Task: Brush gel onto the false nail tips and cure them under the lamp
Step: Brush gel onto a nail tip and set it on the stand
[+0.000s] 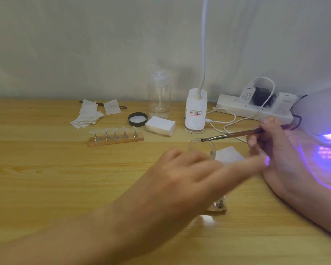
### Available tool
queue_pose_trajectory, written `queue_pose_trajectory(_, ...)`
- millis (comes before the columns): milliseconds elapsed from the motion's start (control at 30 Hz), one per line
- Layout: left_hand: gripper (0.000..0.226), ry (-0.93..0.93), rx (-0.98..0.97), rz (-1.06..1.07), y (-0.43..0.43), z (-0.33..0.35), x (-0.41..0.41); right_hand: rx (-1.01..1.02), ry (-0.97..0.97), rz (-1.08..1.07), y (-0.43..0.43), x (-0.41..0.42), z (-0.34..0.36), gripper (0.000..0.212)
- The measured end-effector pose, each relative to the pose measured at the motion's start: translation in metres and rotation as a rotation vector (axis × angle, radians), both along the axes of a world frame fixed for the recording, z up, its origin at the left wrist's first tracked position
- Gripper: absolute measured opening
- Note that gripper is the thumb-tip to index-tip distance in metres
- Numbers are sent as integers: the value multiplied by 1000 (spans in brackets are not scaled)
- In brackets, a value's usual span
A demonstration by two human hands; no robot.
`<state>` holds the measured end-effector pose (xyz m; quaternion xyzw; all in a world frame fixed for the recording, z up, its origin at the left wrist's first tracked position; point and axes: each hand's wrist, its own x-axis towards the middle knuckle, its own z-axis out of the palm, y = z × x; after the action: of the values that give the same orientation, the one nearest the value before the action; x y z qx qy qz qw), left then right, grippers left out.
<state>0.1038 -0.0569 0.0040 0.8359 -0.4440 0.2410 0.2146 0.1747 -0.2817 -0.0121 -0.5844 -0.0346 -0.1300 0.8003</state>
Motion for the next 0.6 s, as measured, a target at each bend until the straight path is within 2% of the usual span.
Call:
queue_pose_trajectory(33, 81, 128, -79, -35, 4, 6, 6, 0, -1, 0, 0, 0, 0, 28)
queue_pose_trajectory(67, 81, 211, -156, -38, 8, 11, 14, -6, 3, 6, 0, 0, 1, 28)
queue_pose_trajectory(167, 66, 284, -423, 3, 20, 15, 40, -9, 18, 4, 1, 0, 2, 27)
queue_pose_trajectory(267, 60, 450, -628, 2, 26, 1, 55, -3, 30, -9, 2, 0, 2, 26)
queue_pose_trajectory(400, 56, 608, -749, -21, 26, -15, 64, -14, 31, 4, 3, 0, 3, 27)
queue_pose_trajectory(600, 53, 684, -804, -57, 28, -19, 70, -27, 23, 37, 4, 0, 3, 25)
